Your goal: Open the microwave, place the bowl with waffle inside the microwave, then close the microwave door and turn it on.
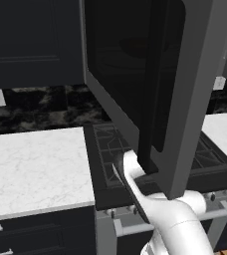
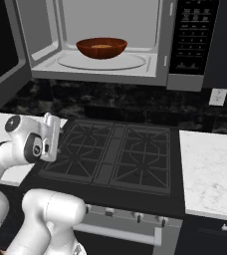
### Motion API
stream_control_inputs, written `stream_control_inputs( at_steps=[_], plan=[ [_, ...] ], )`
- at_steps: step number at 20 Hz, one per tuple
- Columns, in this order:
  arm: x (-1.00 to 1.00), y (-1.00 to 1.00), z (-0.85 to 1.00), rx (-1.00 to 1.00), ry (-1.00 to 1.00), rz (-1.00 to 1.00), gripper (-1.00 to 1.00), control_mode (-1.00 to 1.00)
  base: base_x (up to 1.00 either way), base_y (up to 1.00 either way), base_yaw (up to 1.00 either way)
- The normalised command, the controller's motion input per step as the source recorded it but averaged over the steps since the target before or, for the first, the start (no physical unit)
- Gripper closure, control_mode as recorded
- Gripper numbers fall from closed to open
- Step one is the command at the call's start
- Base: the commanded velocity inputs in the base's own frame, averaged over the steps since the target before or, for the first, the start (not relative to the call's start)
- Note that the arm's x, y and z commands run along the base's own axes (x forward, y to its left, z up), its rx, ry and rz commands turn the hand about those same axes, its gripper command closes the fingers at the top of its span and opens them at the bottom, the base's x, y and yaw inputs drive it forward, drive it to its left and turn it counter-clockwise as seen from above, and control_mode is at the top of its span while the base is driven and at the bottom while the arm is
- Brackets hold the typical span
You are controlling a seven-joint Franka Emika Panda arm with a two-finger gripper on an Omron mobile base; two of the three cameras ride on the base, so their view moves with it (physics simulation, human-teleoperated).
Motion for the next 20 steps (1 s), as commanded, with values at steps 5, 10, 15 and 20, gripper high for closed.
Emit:
stream_control_inputs(
  at_steps=[5,10,15,20],
  plan=[
    [0.12,-0.17,-0.16,-0.28,0.03,-0.20,-1.00,-1.00,0.00,0.00,0.00],
    [0.10,-0.50,-0.12,-0.12,0.02,-0.13,-1.00,-1.00,0.00,0.00,0.00],
    [-0.11,-0.01,-0.25,-0.19,-0.08,-0.11,-1.00,-1.00,0.00,0.00,0.00],
    [-0.24,0.15,-0.16,-0.30,-0.14,-0.11,-1.00,-1.00,0.00,0.00,0.00]
  ],
)
